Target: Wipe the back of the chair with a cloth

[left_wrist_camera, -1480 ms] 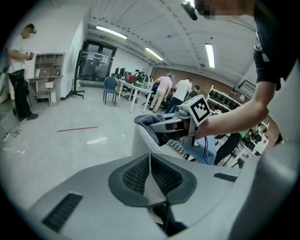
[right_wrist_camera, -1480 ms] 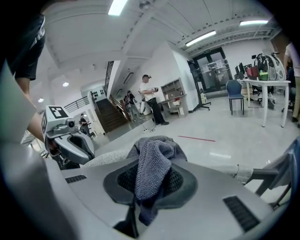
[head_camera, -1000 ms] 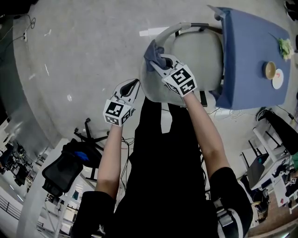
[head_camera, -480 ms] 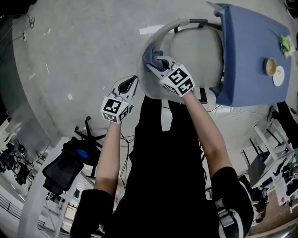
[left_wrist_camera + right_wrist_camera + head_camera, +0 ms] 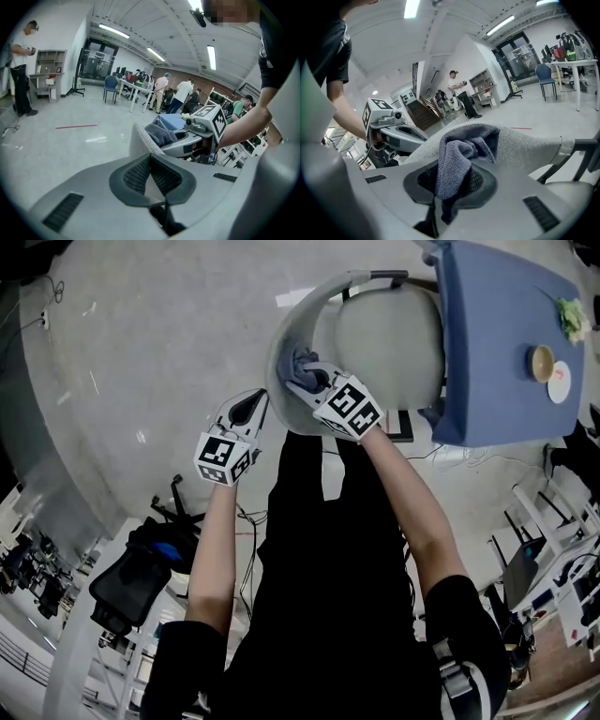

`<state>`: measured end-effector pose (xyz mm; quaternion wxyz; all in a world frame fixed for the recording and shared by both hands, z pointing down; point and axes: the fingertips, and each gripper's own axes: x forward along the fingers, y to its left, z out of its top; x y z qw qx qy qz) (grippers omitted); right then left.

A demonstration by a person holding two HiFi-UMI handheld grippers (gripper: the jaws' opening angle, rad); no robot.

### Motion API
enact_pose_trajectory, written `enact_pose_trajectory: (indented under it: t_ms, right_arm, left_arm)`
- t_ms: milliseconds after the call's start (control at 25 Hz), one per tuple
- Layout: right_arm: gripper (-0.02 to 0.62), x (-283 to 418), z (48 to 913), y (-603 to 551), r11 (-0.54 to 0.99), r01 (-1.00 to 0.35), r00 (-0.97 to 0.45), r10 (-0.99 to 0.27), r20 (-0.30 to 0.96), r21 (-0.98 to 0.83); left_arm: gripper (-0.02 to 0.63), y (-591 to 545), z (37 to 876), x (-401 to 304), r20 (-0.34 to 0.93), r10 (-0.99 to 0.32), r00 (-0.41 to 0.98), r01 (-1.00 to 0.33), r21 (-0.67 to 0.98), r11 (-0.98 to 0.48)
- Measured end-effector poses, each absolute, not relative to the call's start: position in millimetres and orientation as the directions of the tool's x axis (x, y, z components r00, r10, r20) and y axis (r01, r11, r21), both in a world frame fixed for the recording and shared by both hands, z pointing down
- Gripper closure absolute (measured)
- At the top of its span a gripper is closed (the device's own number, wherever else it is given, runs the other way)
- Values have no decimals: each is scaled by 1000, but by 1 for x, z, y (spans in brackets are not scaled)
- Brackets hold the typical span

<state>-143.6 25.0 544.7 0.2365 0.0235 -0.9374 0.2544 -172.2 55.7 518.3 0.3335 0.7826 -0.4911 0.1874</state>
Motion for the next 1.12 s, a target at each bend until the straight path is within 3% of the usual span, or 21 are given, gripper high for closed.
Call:
enact_pose_trajectory:
  t_ms: [560, 1120]
  right_arm:
    - [523, -135, 543, 52, 884, -89, -873, 153, 464, -459]
    - [525, -121, 543, 87, 915, 96, -822, 295, 487, -391]
  left_arm:
    - [583, 55, 522, -171, 635, -635, 440, -898, 328, -294]
    - [583, 56, 522, -172, 638, -649, 414, -908, 335, -251]
